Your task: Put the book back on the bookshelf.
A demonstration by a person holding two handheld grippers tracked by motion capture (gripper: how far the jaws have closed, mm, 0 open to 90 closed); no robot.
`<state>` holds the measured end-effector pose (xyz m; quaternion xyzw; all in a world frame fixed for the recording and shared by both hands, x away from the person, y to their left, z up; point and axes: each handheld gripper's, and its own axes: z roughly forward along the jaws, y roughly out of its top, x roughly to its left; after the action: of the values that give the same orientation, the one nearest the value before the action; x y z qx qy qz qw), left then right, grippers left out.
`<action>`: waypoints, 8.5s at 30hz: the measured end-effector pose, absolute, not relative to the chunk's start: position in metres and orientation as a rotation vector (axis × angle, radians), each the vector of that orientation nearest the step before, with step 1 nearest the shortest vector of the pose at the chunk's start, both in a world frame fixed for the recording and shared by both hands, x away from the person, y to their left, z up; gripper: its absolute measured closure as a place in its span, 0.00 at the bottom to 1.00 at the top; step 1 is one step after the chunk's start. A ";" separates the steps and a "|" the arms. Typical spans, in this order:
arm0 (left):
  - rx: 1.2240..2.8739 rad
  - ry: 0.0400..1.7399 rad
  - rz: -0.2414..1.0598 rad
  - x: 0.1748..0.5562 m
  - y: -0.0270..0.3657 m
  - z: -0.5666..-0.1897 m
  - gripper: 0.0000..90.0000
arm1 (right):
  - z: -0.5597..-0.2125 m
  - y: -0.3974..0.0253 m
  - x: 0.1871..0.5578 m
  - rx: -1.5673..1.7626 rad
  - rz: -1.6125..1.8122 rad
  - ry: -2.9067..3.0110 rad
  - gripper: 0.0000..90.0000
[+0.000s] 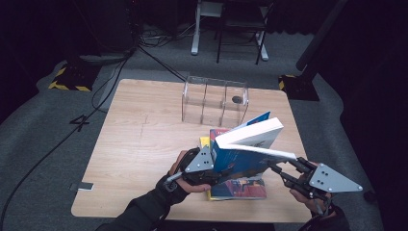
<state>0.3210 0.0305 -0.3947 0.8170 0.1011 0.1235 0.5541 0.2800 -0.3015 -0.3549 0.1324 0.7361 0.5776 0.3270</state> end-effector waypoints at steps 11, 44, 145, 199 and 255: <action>1.923 0.226 0.245 0.327 0.034 -0.396 0.64 | -0.377 -0.291 0.320 0.517 1.565 2.019 0.32; 1.829 0.205 0.336 0.341 0.021 -0.304 0.51 | -0.380 -0.277 0.322 0.550 1.533 2.079 0.39; 1.676 1.037 0.785 0.466 0.093 -0.299 0.67 | -0.455 -0.338 0.361 0.893 1.151 2.287 0.41; 1.683 1.015 0.752 0.487 0.100 -0.350 0.65 | -0.459 -0.337 0.362 0.893 1.131 2.310 0.37; 1.924 1.141 0.833 0.527 0.051 -0.308 0.66 | -0.459 -0.335 0.362 0.888 1.136 2.341 0.42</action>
<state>0.5270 0.0514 -0.3075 0.7493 0.4444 0.3244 0.3684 0.3621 -0.3350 -0.4591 0.3168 0.8351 0.4053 0.1948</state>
